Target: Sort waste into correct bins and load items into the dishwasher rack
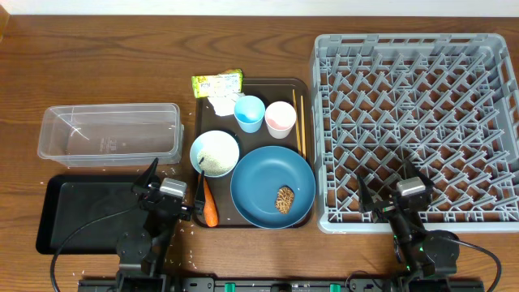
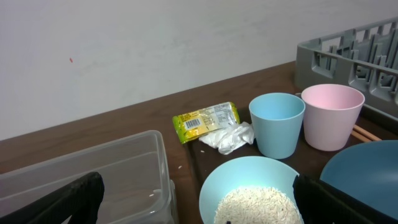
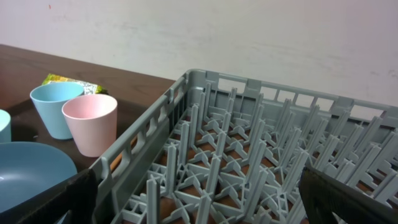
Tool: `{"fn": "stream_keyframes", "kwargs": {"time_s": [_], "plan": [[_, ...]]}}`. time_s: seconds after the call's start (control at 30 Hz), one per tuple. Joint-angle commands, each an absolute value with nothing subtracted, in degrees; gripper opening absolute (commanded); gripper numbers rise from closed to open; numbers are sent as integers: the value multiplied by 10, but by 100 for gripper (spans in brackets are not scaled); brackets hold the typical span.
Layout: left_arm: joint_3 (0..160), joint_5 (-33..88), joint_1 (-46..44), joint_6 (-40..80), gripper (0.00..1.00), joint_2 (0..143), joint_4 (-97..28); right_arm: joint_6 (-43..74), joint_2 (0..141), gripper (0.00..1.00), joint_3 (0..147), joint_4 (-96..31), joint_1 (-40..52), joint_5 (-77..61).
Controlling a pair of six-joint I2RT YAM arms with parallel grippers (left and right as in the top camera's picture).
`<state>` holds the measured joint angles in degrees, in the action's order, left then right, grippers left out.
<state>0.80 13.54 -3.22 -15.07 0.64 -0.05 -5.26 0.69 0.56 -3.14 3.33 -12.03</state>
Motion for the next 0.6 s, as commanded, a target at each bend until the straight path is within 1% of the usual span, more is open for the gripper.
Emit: {"fn": "stream_keyframes", "kwargs": {"time_s": [0.0,0.5,0.57], "plan": [[2,143,-34,-150,98,6,-27,-59,7,99,3,-30,18,-123],[2,138,-34,-150,98,6,-27,-58,7,99,3,-30,18,-138],[2,117,-34,-150,98,7,-29,-58,7,99,3,-30,18,-142]]}}
